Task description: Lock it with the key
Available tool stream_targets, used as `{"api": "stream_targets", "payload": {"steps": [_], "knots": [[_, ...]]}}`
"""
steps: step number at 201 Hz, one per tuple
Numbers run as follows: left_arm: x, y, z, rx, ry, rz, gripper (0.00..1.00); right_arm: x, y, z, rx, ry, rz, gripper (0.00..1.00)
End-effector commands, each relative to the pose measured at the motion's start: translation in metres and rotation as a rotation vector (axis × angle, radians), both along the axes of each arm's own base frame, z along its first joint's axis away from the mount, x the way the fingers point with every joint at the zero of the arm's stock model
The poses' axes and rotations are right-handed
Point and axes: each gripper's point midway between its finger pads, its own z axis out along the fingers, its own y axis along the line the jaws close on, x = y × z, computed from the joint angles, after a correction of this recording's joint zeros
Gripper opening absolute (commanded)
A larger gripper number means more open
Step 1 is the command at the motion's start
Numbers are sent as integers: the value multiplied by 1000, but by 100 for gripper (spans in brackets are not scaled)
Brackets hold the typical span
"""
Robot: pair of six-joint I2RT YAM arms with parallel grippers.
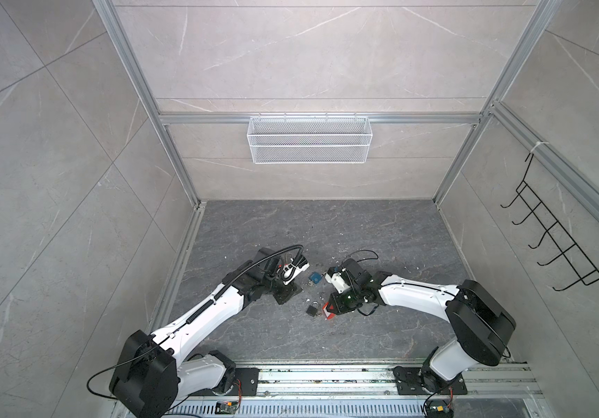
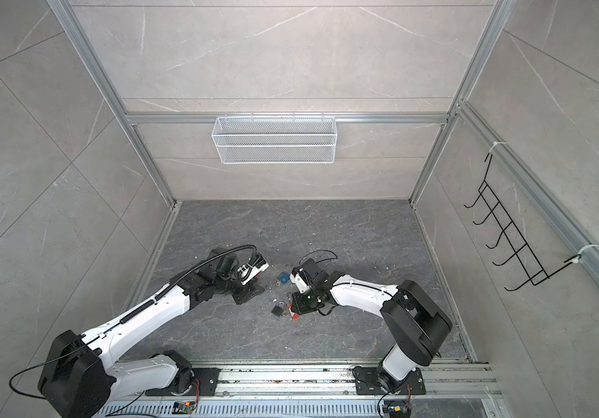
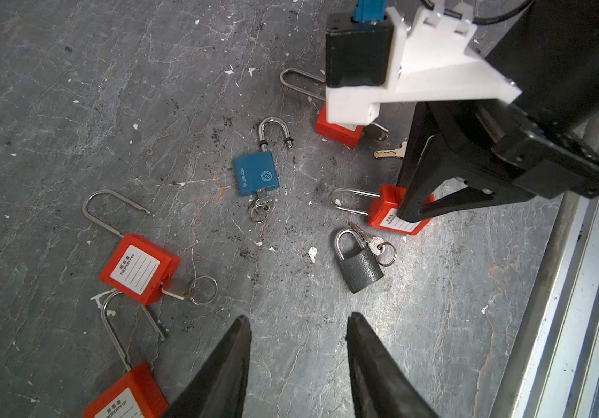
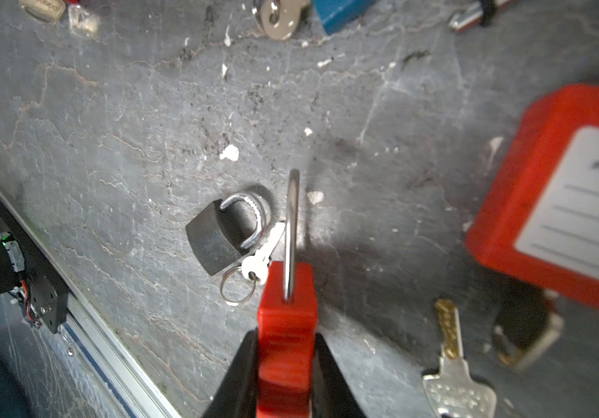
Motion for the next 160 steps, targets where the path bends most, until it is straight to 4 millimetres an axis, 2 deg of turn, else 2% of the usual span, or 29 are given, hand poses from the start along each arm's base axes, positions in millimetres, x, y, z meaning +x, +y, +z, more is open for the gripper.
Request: {"api": "stream_targets", "payload": {"steps": [1,42,76,101,120,160], "knots": [[-2,-4,9,-46,-2,-1,46,-6,-20,-12,-75,14,-42,42],[-3,-4,7,-45,8,0,46,1,-28,1,-106,-51,-51,50],[-2,-5,11,-52,3,0,46,8,-15,42,-16,-143,-11,54],[1,-7,16,-60,-9,1,46,24,-27,60,-86,-233,-50,58],[3,-8,20,-65,-20,0,46,42,-45,58,-208,-273,-126,63],[3,-8,19,-63,-19,2,46,68,-56,36,-357,-281,-224,65]]}}
